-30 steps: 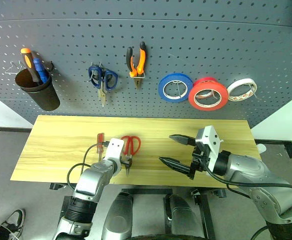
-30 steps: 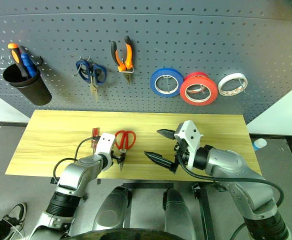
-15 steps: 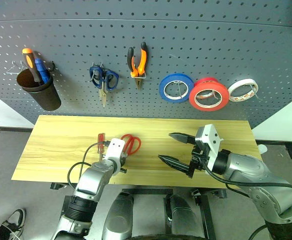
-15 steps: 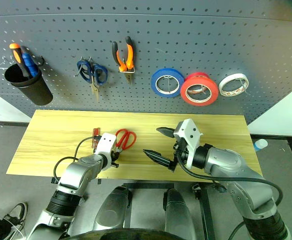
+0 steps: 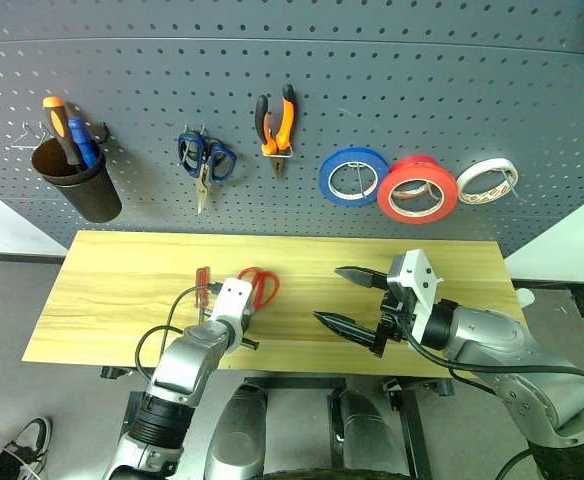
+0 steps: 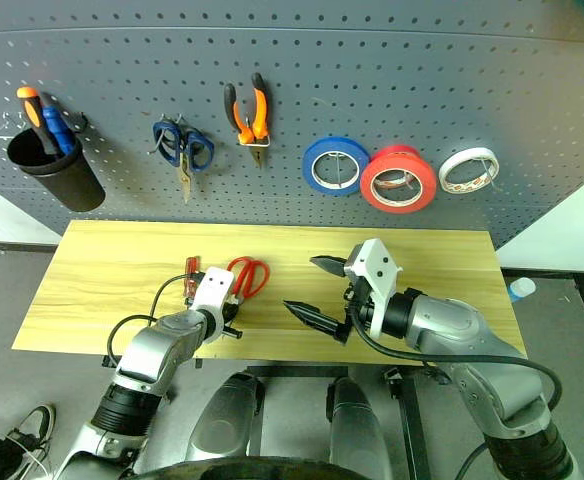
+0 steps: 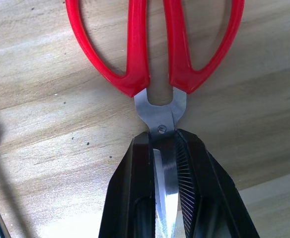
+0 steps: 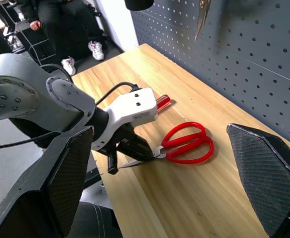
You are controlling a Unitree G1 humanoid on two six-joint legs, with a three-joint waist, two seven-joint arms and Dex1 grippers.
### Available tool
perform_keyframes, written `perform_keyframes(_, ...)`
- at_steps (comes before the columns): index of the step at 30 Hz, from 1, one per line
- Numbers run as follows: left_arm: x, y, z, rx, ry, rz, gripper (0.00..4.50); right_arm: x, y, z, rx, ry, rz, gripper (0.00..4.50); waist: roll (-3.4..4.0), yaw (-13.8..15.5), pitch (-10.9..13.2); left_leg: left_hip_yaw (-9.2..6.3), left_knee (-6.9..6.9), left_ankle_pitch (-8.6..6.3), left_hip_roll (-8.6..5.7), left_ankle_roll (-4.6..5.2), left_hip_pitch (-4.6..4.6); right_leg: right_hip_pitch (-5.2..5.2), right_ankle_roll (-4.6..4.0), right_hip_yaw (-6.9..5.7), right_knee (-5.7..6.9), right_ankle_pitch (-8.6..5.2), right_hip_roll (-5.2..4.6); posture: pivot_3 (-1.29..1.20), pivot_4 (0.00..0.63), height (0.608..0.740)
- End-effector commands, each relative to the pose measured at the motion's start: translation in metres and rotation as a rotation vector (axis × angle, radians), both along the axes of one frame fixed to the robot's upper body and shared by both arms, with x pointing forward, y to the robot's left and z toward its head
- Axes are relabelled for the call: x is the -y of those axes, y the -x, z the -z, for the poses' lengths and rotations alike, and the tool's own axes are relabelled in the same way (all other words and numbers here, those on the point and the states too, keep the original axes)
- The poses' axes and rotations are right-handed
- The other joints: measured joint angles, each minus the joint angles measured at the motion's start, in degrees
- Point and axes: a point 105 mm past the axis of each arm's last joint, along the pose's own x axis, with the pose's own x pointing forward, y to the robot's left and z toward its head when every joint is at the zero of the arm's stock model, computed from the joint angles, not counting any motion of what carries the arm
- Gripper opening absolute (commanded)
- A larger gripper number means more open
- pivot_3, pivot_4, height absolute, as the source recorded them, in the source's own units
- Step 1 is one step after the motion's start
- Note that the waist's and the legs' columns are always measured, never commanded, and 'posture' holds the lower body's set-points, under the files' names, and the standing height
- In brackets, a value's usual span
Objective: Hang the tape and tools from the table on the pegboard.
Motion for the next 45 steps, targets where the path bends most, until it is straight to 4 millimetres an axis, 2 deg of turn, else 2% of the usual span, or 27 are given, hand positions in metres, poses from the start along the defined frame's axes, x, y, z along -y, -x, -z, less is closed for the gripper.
perform_keyframes(1,-0.005,0.003,-0.02,0.113,-0.025,0.059,0.26,-0.003,0.003,-0.012,0.048,-0.017,-0.02,4.5,-0.01,0.0,0.0,0.0,-0.02,-0.01,0.01,0.01,-0.01,-0.01,0.0,0.0,-0.03,0.0,0.0,0.29,0.194,0.677)
perform_keyframes(5,-0.018,0.008,-0.04,0.213,-0.049,0.084,0.26,0.002,0.003,-0.012,0.046,-0.008,-0.014,4.5,0.0,0.3,0.0,0.0,-0.13,-0.03,0.02,0.06,-0.05,-0.06,0.0,-0.01,-0.11,0.0,-0.01,0.29,0.19,0.677)
perform_keyframes(8,-0.013,0.007,-0.072,0.375,0.004,0.113,0.26,0.007,0.001,-0.011,0.044,0.004,-0.005,4.5,-0.02,0.2,0.0,0.02,-0.11,-0.03,0.0,0.05,-0.11,-0.05,-0.01,-0.01,-0.18,0.0,-0.07,0.29,0.189,0.677)
perform_keyframes(10,-0.008,0.012,-0.086,0.449,0.029,0.15,0.26,0.009,0.0,-0.011,0.043,0.009,-0.001,4.5,-0.02,0.3,0.0,0.06,-0.1,-0.03,-0.01,0.05,-0.12,-0.04,-0.01,-0.01,-0.2,-0.01,-0.12,0.29,0.188,0.677)
perform_keyframes(13,-0.006,0.019,-0.097,0.534,0.029,0.172,0.26,0.012,-0.002,-0.009,0.042,0.018,0.004,4.5,-0.02,0.1,0.0,0.06,-0.11,-0.04,-0.01,0.07,-0.1,-0.04,0.0,-0.02,-0.2,-0.01,-0.12,0.3,0.185,0.677)
perform_keyframes(20,0.012,0.034,-0.141,0.85,0.001,0.331,0.26,0.016,-0.007,-0.011,0.062,0.023,-0.001,4.5,-0.01,0.4,0.0,0.09,-0.08,-0.07,-0.01,0.12,-0.11,-0.03,0.0,-0.01,-0.21,-0.01,-0.12,0.31,0.177,0.677)
perform_keyframes(24,0.015,0.035,-0.153,0.934,-0.007,0.35,0.26,0.02,-0.01,-0.011,0.075,0.034,0.001,4.5,-0.01,0.3,0.0,0.11,-0.03,-0.08,-0.01,0.14,-0.11,0.02,0.01,-0.01,-0.24,-0.01,-0.13,0.32,0.172,0.677)
perform_keyframes(28,0.004,0.034,-0.174,1.07,-0.092,0.293,0.26,0.025,-0.016,-0.01,0.084,0.045,0.008,4.5,-0.01,0.3,0.0,0.11,-0.03,-0.1,-0.01,0.17,-0.09,0.02,0.02,-0.02,-0.23,0.0,-0.12,0.32,0.164,0.677)
perform_keyframes(35,-0.022,0.024,-0.189,1.16,-0.19,0.159,0.26,0.027,-0.019,-0.009,0.094,0.055,0.007,4.5,0.0,0.6,0.0,0.11,-0.02,-0.1,-0.01,0.18,-0.09,0.02,0.03,-0.02,-0.22,0.02,-0.12,0.33,0.161,0.677)
perform_keyframes(45,-0.055,0.002,-0.191,1.166,-0.262,0.038,0.26,0.029,-0.02,-0.007,0.101,0.065,0.012,4.5,0.01,2.0,0.0,0.11,0.0,-0.1,-0.01,0.17,-0.04,0.06,0.1,-0.05,-0.19,0.08,-0.12,0.32,0.151,0.677)
